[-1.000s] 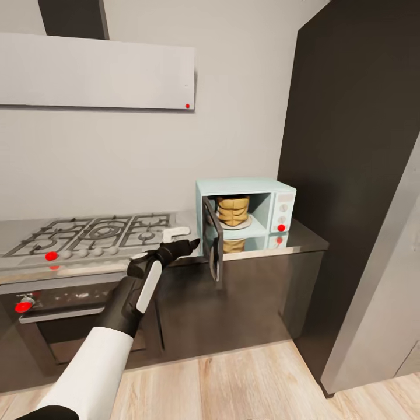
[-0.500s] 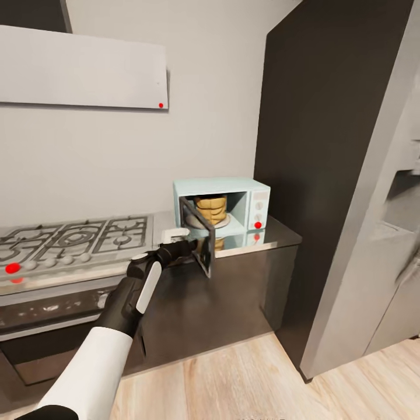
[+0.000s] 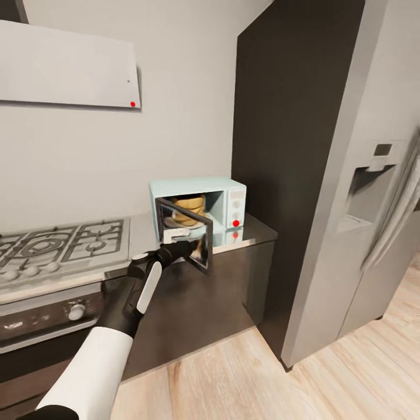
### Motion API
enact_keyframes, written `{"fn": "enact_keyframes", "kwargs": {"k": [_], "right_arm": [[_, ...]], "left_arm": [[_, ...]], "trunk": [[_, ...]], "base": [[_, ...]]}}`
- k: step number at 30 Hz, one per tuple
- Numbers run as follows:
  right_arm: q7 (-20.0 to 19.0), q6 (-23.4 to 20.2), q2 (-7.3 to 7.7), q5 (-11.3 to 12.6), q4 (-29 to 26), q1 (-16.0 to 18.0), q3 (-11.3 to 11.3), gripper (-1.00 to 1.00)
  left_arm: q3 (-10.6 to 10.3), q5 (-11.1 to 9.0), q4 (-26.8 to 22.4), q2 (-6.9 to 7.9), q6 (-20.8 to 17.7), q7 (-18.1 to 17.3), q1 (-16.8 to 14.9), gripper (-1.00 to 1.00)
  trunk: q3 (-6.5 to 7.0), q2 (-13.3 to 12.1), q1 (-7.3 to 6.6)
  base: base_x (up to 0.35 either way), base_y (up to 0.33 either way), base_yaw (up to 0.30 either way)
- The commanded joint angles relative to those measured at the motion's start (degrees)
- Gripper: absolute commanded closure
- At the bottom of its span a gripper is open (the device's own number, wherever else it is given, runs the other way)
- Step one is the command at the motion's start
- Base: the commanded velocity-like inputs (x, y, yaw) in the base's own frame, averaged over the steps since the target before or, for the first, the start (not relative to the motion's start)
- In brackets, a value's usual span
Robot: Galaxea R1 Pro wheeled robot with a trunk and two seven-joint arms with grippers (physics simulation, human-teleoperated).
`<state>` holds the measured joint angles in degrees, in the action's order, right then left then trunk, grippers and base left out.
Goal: In the kitchen, take the popcorn bag from the countertop, put it into the microwave, and heat it until the popcorn is cooked so the cooked popcorn ends up inside the bag.
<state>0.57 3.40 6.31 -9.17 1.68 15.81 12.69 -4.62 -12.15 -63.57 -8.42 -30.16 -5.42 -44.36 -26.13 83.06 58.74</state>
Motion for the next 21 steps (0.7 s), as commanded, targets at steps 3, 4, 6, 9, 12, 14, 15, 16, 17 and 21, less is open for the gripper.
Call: {"fn": "enact_keyframes", "kwargs": {"k": [3,4,6,9,12,14,15,16,17,21], "right_arm": [[0.05,0.36,0.02,-0.58,0.21,0.10,0.49,-1.00],[0.05,0.37,0.02,-0.58,0.23,0.10,0.49,-1.00],[0.04,0.37,0.02,-0.58,0.23,0.08,0.49,-1.00],[0.04,0.33,0.02,-0.58,0.24,0.09,0.49,-1.00],[0.04,0.29,0.09,-0.56,0.25,0.09,0.49,-1.00],[0.04,0.29,0.10,-0.58,0.23,0.09,0.49,-1.00],[0.04,0.29,0.10,-0.56,0.24,0.09,0.49,-1.00],[0.06,0.29,0.10,-0.56,0.23,0.10,0.49,-1.00],[0.05,0.29,0.10,-0.54,0.23,0.09,0.49,-1.00],[0.04,0.14,0.30,-0.57,0.18,0.08,0.49,-1.00]], "left_arm": [[0.05,-0.35,-0.07,-0.02,-0.34,-0.03,-0.02,-1.00],[0.05,-0.34,-0.08,-0.02,-0.34,0.05,-0.02,-1.00],[0.05,-0.23,-0.08,0.04,-0.34,0.68,-0.02,-1.00],[0.06,-0.14,0.15,0.13,-0.34,0.83,-0.02,-1.00],[0.05,-0.06,0.35,0.10,-0.34,0.85,-0.02,-1.00],[0.05,-0.02,0.37,0.10,-0.34,0.84,-0.02,-1.00],[0.05,-0.04,0.37,0.10,-0.34,0.80,-0.02,-1.00],[0.05,-0.05,0.38,0.10,-0.34,0.80,-0.02,-1.00],[0.05,-0.02,0.38,0.13,-0.34,0.83,-0.02,-1.00],[0.05,0.02,0.38,0.15,-0.34,0.90,-0.02,-1.00]], "trunk": [[-0.06,0.04,0.00],[-0.06,0.04,0.00],[-0.06,0.04,0.00],[-0.06,0.04,0.00],[-0.06,0.04,0.00],[-0.06,0.04,0.00],[-0.06,0.04,0.00],[-0.06,0.04,0.00],[-0.06,0.04,0.00],[-0.06,0.04,0.00]], "base": [[0.000,0.000,-0.240],[0.000,0.000,-0.240],[0.000,0.000,-0.240],[0.000,0.000,-0.240],[0.000,0.000,-0.240],[0.000,0.000,-0.240],[0.000,0.000,-0.240],[0.000,0.000,-0.240],[0.000,0.000,-0.231],[0.007,0.000,-0.075]]}}
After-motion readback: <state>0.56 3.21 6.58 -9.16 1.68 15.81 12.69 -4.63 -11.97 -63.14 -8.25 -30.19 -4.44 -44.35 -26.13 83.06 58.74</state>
